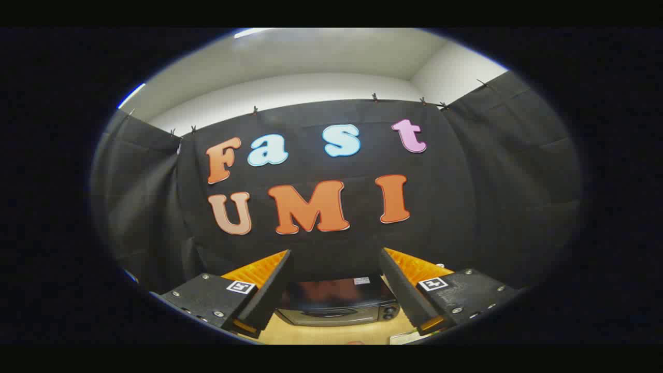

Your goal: Open the toaster oven, put the food inside, and close the toaster oven door.

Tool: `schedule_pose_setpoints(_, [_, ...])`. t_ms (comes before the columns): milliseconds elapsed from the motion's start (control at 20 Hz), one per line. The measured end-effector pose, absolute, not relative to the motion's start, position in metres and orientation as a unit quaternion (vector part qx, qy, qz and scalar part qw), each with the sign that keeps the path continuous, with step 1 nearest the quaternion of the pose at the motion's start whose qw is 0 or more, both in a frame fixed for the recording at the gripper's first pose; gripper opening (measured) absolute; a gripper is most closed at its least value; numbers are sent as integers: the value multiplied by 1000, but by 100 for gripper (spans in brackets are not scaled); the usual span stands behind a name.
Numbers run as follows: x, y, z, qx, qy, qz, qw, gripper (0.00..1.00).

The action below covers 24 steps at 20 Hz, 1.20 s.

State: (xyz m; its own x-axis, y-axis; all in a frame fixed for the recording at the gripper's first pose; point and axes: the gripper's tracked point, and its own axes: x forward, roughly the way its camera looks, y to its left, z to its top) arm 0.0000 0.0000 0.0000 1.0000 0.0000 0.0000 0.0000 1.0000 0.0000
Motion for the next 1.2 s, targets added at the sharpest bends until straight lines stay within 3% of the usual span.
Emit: schedule_pose_setpoints(1200, [2, 23, -19, -3, 32, 23, 999, 99])
